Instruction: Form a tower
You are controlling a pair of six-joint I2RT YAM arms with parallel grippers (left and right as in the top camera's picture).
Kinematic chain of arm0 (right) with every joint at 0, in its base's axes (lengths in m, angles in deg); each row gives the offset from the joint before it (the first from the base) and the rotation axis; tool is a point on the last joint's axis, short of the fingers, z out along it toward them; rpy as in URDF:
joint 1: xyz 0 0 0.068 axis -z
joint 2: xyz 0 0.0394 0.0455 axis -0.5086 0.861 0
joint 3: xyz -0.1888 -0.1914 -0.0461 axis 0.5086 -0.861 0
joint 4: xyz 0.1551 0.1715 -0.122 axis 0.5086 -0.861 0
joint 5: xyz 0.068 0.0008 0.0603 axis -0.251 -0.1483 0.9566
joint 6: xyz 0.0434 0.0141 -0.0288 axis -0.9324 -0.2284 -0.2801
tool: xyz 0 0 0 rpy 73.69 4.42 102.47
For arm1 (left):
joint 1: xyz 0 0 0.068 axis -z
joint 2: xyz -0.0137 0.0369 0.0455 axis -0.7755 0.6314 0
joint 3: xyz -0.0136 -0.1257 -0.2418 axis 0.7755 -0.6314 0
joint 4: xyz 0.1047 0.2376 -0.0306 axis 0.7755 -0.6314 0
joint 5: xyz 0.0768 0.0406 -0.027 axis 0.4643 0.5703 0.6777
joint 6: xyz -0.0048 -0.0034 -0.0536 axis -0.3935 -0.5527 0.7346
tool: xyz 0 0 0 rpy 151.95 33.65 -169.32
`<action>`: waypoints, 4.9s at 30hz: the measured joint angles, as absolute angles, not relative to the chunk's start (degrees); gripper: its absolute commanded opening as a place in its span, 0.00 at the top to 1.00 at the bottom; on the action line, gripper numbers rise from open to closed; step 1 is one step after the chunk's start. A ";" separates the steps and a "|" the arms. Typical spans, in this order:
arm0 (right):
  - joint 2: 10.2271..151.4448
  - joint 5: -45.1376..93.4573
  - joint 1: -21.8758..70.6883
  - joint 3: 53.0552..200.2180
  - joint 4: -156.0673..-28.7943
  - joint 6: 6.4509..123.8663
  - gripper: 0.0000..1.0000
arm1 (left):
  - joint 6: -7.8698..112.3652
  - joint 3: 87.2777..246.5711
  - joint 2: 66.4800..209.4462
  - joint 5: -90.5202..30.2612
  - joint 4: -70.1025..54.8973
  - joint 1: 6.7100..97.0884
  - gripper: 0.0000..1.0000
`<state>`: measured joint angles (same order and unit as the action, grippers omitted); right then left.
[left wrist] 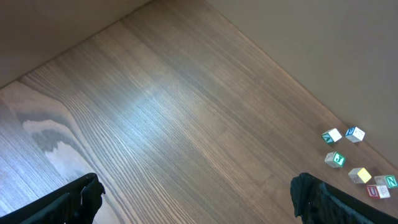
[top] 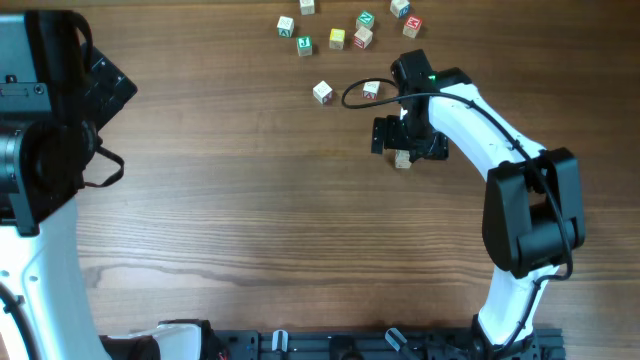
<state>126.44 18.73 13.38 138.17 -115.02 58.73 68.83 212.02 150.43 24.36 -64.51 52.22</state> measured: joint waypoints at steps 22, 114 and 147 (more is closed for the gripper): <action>127.07 18.73 13.38 137.97 -113.16 58.73 0.04 | 68.85 212.02 150.43 24.18 -64.51 52.22 0.00; 128.56 16.98 18.84 136.79 -114.87 67.08 0.23 | 68.83 212.02 150.43 24.16 -65.38 52.22 0.00; 128.54 26.38 20.81 165.12 -148.59 35.00 0.00 | 68.83 212.02 150.43 24.16 -65.56 52.22 0.00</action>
